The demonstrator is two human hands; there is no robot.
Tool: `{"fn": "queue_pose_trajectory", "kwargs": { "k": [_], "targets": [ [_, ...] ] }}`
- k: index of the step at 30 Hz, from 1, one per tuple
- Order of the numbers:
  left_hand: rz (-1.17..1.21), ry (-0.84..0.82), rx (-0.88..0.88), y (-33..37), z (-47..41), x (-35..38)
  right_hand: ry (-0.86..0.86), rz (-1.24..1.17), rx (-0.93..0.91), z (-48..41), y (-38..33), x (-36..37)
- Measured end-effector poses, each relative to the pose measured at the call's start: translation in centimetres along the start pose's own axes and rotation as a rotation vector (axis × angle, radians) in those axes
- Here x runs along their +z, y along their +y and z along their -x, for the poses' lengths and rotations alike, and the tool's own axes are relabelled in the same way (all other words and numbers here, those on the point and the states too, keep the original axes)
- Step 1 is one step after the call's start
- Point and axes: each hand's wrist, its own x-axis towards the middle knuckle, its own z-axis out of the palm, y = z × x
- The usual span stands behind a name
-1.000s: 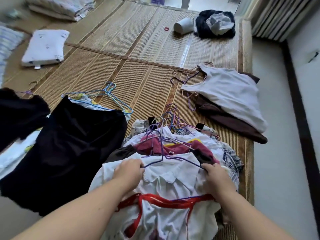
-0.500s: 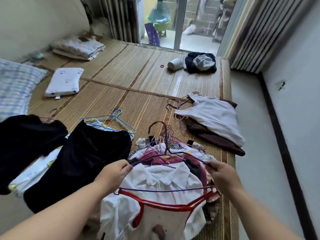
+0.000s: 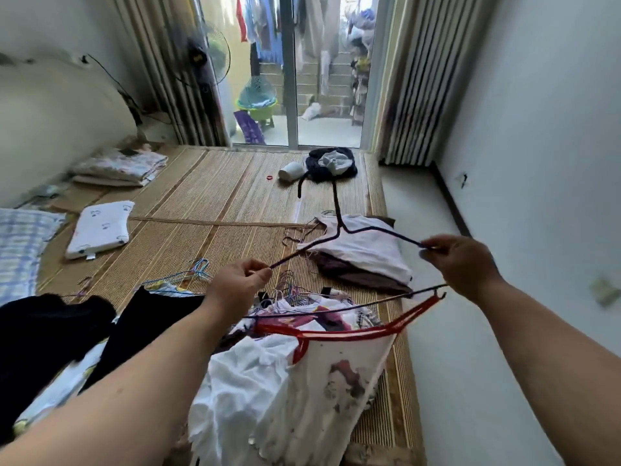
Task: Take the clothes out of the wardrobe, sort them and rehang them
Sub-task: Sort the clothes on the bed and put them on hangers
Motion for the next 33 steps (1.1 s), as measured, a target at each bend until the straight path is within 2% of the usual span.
{"fn": "queue_pose_trajectory", "kwargs": {
  "k": [5,11,18,24,27,33],
  "targets": [
    [0.146,-0.044,0.020,6.1,-1.2,8.2,0.069,-0.088,0.040,-0.9,6.2,-7.3],
    [0.227,-0.056,-0.018,14.2,-3.8,23.4,0.084,-0.160,0.141,-3.6,19.4,-14.7],
    [0.278,-0.025,-0.110,19.5,-5.4,37.5,-0.041,0.049,0.053,-12.4,28.6,-21.8],
    [0.192,0.032,-0.166,19.9,-9.6,41.0,-0.088,0.086,-0.010,-20.8,30.5,-21.2],
    [0.178,0.024,-0.193,18.8,-11.9,41.5,-0.099,0.122,-0.092,-24.9,29.8,-20.0],
    [0.187,0.135,-0.254,15.9,-18.9,41.0,-0.168,0.132,-0.196,-33.7,27.2,-14.7]
  ]
}}
